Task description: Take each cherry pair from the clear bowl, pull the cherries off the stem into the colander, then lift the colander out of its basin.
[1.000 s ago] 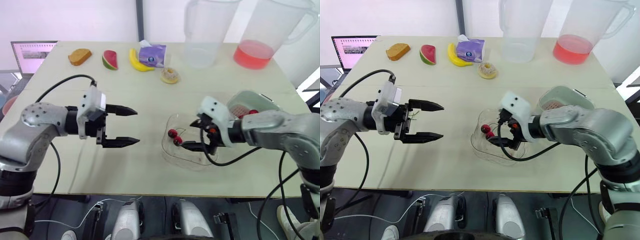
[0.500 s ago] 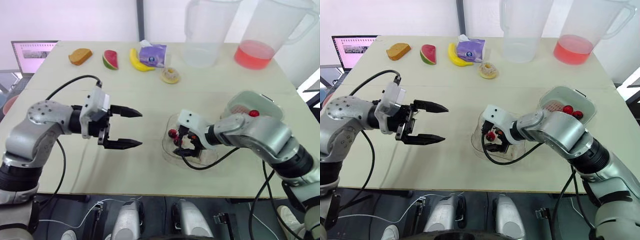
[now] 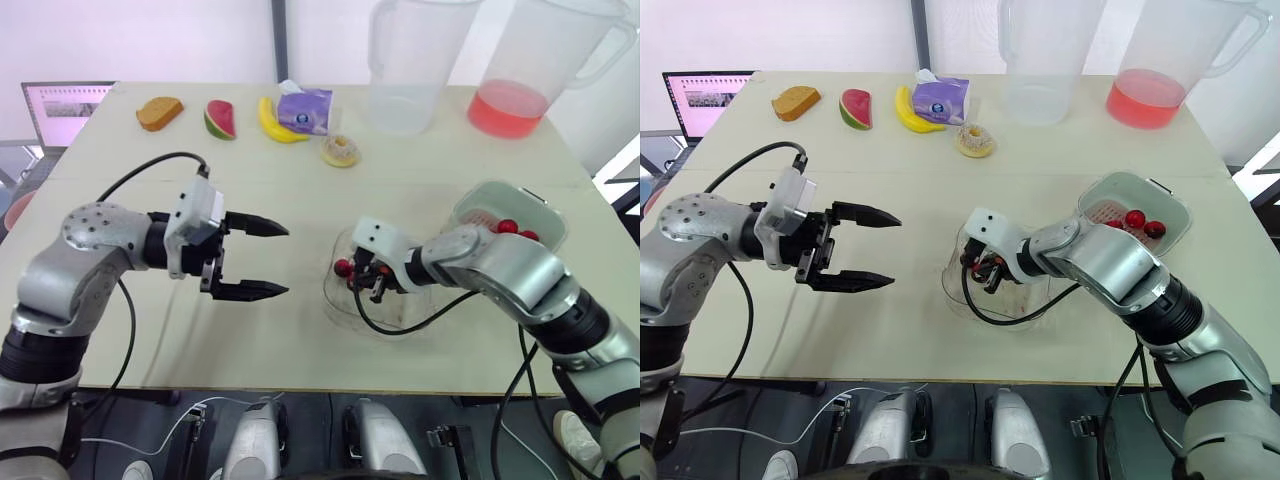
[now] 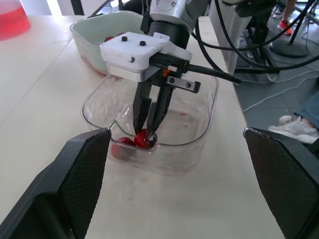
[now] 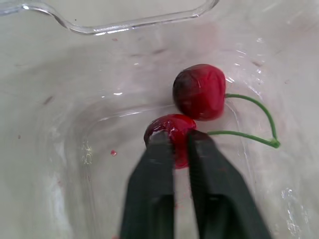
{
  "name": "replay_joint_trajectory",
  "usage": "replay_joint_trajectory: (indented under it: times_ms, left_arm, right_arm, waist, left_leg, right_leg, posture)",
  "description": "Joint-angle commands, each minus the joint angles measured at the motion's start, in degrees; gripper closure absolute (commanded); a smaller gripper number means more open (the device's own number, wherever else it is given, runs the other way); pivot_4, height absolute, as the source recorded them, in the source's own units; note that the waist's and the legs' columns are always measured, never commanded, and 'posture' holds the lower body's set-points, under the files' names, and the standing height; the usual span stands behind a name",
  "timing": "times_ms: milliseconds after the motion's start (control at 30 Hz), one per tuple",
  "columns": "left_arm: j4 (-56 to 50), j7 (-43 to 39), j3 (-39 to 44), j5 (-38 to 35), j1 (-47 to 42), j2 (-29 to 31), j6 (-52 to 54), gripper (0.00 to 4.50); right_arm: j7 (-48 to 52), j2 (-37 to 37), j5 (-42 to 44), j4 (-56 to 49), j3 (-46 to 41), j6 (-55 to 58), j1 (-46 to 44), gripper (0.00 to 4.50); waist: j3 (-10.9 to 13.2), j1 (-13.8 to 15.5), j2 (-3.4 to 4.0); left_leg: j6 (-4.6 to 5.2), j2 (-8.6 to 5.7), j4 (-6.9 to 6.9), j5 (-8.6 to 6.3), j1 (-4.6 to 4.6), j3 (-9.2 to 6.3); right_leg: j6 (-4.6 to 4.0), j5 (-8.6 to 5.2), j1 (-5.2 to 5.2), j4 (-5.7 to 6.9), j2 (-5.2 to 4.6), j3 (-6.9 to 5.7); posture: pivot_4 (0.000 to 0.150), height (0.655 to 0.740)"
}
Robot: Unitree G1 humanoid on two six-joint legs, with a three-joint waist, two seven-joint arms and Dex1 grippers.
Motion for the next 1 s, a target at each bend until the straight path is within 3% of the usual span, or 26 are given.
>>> replay_joint_trajectory:
  times_ms: [33,667,1000]
  left_arm:
    - [-0.8,0.0,0.2,0.3,-0.9,0.0,-1.1,0.0]
    - [0.3,-0.2,-0.9,1.1,-1.6,-0.8,-1.7,0.0]
    - [2.5,2.3,-1.2,0.2,-4.7,-3.2,1.2,0.0]
  right_arm:
    - [0.6,0.2,-0.9,-1.5,-1.8,0.3,-0.2,4.49]
    - [3.4,-6.4,-0.3,-9.0,-7.4,2.1,1.0,4.49]
    - [6.8,-15.6,-7.8,-17.1,-7.1,-10.3,3.3,4.49]
  waist:
    - [0.0,0.0,0.0]
    - [0.0,0.0,0.0]
    - [0.0,-0.2,0.0]
  left_leg:
    - [0.0,0.0,0.0,0.0,0.0,0.0]
    - [0.0,0.0,0.0,0.0,0.0,0.0]
    - [0.0,0.0,0.01,0.0,0.01,-0.01]
  right_leg:
    - [0.0,0.0,0.0,0.0,0.0,0.0]
    - [0.0,0.0,0.0,0.0,-0.01,0.0]
    - [0.01,0.0,0.0,0.0,0.03,0.01]
  posture:
    - [0.15,0.74]
    - [0.15,0.74]
    - [0.15,0.74]
